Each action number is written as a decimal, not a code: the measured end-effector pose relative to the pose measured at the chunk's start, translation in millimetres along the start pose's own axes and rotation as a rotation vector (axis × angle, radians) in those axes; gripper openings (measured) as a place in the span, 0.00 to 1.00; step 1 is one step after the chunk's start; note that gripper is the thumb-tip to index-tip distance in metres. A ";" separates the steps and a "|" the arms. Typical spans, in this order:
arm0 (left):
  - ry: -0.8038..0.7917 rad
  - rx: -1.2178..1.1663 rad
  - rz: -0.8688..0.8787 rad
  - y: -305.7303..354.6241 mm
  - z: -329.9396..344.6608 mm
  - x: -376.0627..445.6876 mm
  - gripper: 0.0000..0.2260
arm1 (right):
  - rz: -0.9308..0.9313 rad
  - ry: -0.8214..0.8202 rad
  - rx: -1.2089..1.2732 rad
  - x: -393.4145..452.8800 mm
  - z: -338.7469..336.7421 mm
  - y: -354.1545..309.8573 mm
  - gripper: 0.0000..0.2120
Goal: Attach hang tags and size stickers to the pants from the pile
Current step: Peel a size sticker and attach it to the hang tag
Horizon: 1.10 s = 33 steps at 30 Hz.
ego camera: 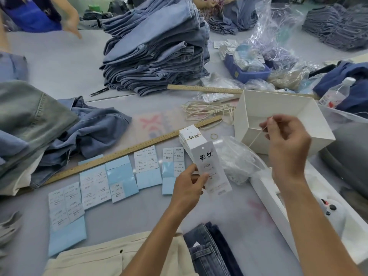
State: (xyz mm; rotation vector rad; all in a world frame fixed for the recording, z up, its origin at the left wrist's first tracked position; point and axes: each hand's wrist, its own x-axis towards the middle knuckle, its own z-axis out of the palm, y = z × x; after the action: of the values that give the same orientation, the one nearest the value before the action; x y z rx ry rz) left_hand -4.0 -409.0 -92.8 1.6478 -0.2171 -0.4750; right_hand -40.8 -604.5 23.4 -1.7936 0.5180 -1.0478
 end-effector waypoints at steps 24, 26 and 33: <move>0.155 -0.068 -0.042 -19.1 -75.4 -56.9 0.05 | 0.311 -0.392 0.221 -48.3 55.4 -41.5 0.05; 0.155 -0.061 -0.030 -18.2 -78.7 -58.4 0.05 | 0.311 -0.379 0.199 -57.3 57.1 -33.3 0.07; 0.167 -0.096 -0.008 -9.3 -91.3 -78.7 0.07 | 0.284 -0.572 0.051 -110.5 51.5 -24.5 0.04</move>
State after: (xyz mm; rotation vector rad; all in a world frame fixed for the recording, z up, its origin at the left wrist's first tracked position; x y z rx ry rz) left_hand -36.6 -293.1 -81.5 1.5859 -0.0625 -0.3467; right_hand -60.1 -486.6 -10.9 -1.8059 0.3682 -0.3235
